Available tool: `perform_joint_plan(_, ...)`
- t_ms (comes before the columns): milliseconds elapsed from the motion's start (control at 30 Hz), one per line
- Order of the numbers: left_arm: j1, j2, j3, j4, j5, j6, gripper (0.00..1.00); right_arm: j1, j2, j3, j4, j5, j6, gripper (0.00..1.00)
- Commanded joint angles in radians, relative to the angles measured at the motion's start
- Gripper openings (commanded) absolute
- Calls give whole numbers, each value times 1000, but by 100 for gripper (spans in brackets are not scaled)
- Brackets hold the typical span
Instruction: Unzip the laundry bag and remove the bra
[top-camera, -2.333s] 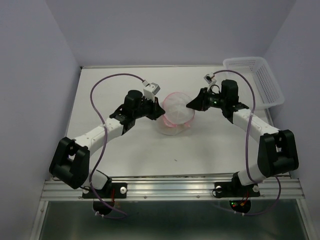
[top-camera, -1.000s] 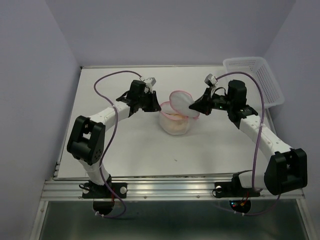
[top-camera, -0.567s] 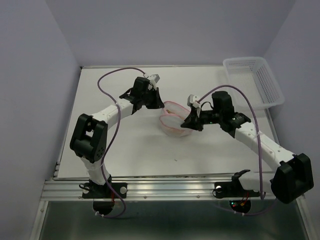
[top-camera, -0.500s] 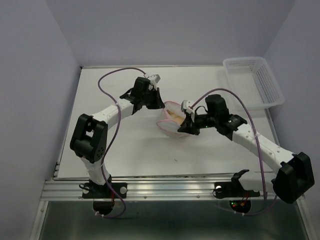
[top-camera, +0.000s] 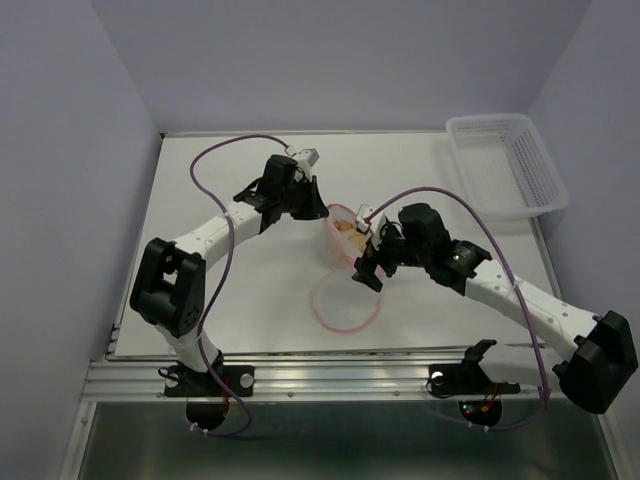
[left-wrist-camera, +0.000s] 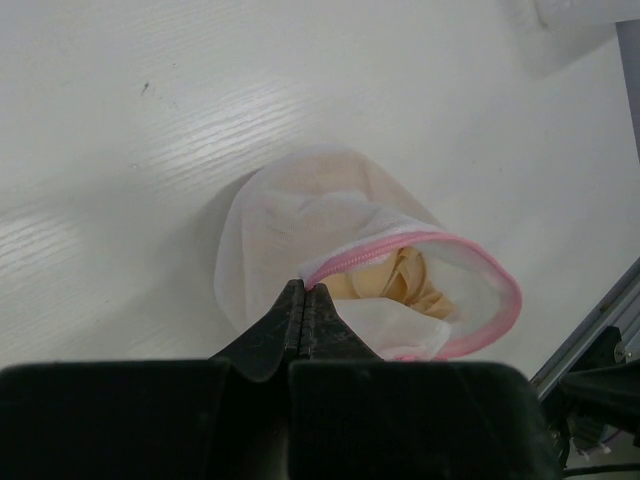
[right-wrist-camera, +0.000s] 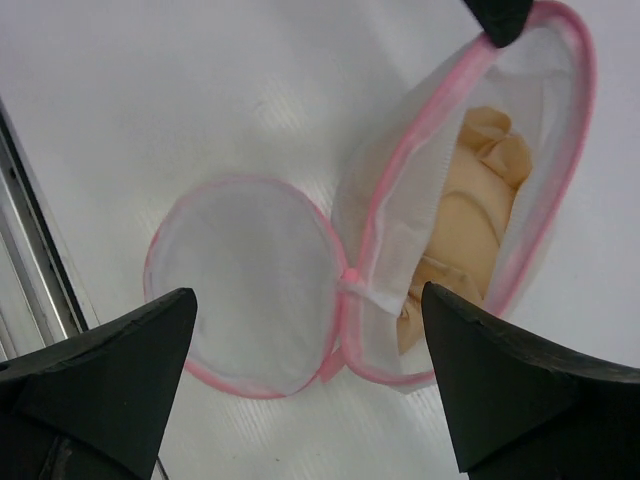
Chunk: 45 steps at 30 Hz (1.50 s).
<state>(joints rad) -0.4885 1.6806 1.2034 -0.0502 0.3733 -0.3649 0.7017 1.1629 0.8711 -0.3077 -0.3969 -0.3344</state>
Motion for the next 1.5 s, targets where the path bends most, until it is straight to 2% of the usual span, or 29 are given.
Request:
perform_joint_plan(0, -30, -90, -10, -10, -16, 4, 0, 4, -17, 104, 113, 184, 263, 100)
perform_joint_plan(67, -41, -111, -27, -13, -20, -5, 0, 4, 10, 156, 101, 179, 400, 100)
perform_joint_plan(133, -45, -124, -33, -25, -30, -11, 0, 4, 62, 181, 87, 142, 464, 100)
perform_joint_plan(200, -50, -139, -33, -40, -54, -20, 0, 4, 96, 190, 84, 52, 532, 100)
perform_joint_plan(433, -71, -168, -53, -60, -85, -31, 0, 4, 211, 197, 56, 220, 734, 100)
perform_joint_plan(733, -78, -159, -71, -51, -100, -52, 0, 4, 291, 177, 50, 407, 928, 100)
perform_joint_plan(867, -82, -179, -85, -42, -99, -58, 0, -33, 296, 151, 50, 489, 1047, 100)
perform_joint_plan(1133, -93, -208, -120, -24, -90, -81, 0, -33, 314, 131, 48, 599, 1143, 100)
perform_joint_plan(1467, -111, -219, -157, 23, -88, -160, 0, -21, 435, 146, 50, 700, 1184, 100)
